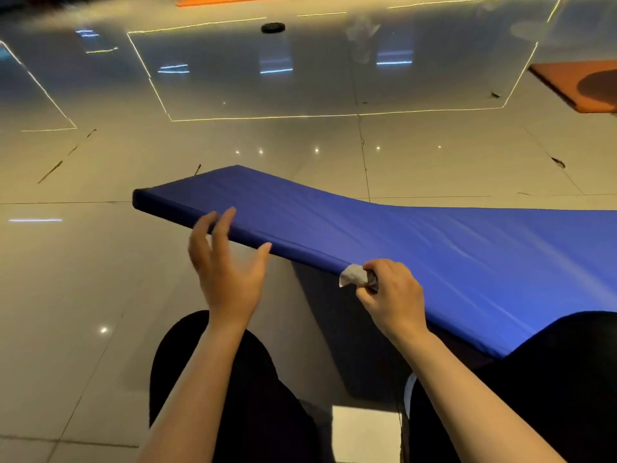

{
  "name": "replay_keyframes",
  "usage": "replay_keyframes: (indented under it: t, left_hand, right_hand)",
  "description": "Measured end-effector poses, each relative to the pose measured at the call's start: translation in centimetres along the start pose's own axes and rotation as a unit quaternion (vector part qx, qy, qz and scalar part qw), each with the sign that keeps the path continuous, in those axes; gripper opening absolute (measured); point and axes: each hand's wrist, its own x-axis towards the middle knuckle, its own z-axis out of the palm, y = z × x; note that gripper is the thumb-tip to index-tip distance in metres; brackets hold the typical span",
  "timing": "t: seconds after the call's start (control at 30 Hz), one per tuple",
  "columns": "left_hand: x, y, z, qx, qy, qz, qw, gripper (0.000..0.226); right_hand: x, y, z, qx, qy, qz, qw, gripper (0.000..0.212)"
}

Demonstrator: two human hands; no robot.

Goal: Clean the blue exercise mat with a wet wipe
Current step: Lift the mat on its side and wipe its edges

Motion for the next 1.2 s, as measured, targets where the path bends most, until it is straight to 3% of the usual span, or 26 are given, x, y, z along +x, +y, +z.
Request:
replay_keyframes:
  t: [0.07,0.1,0.2,0.3,0.37,0.47,0.53,0.67,0.73,0.8,0.9,1.0,1.13,1.2]
  left_hand:
    - [1.5,0.1,-1.6,-0.168,0.088,-0.252,0.949,0.08]
    - [2.8,0.1,-2.3,-0.212,0.112,-0.314,0.918,0.087]
    - [6.0,-1.7,-3.6,-0.224,0.148,-0.362,0.893,0.102]
    - [7.5,-4.0,-3.9,-0.294,0.159,-0.442,0.832,0.09]
    - [8.1,-4.7,-3.7,-0.263,0.137,-0.43,0.853,0.074]
    - [8.2,-2.9,-2.6,-0.139,0.085,-0.324,0.932,0.067]
    - [7.1,-0.6,-1.6,-0.102,0.054,-0.23,0.966,0.066]
    - [1.8,3.0,0.2,-0.089,0.008,-0.112,0.99,0.065]
    - [-1.3,4.8,1.1,-0.083,0.02,-0.085,0.993,0.066]
    - [-3.9,7.2,2.1,-0.09,0.032,-0.05,0.994,0.066]
    - [-7.2,10.9,3.0,-0.11,0.021,0.003,0.994,0.065]
    - [-9.8,12.8,3.2,-0.119,0.015,0.036,0.992,0.065]
    - [-12.8,13.4,3.1,-0.159,0.014,-0.046,0.986,0.068]
    - [-14.1,14.2,2.3,-0.245,0.007,-0.131,0.961,0.067]
  right_hand:
    - [-0.4,-0.2,0.3,0.005,-0.012,-0.012,1.0,0.02]
    - [-0.6,-0.3,0.5,0.008,-0.017,-0.013,1.0,0.019]
    - [-0.9,-0.3,0.7,0.026,-0.025,0.001,0.999,0.016]
    - [-1.2,0.0,1.0,0.029,-0.045,-0.003,0.999,0.017]
    - [-1.6,0.1,1.1,0.033,-0.085,-0.005,0.996,0.012]
    - [-2.0,0.2,1.2,0.146,-0.157,0.104,0.971,0.009]
    - [-1.9,-0.1,0.7,0.264,-0.147,0.178,0.936,0.015]
    - [0.1,-1.4,-2.4,0.444,-0.064,0.236,0.862,0.01]
    - [1.8,-2.5,-5.0,0.505,-0.046,0.205,0.837,0.014]
    - [3.4,-4.0,-7.4,0.521,-0.048,0.143,0.84,0.02]
    - [5.1,-6.2,-9.7,0.48,-0.053,-0.005,0.876,0.027]
    - [5.7,-6.0,-10.7,0.336,-0.081,-0.18,0.921,0.033]
    - [2.8,-3.8,-10.8,0.327,-0.241,-0.168,0.898,0.027]
    - [1.0,-3.0,-11.1,0.355,-0.273,-0.147,0.882,0.027]
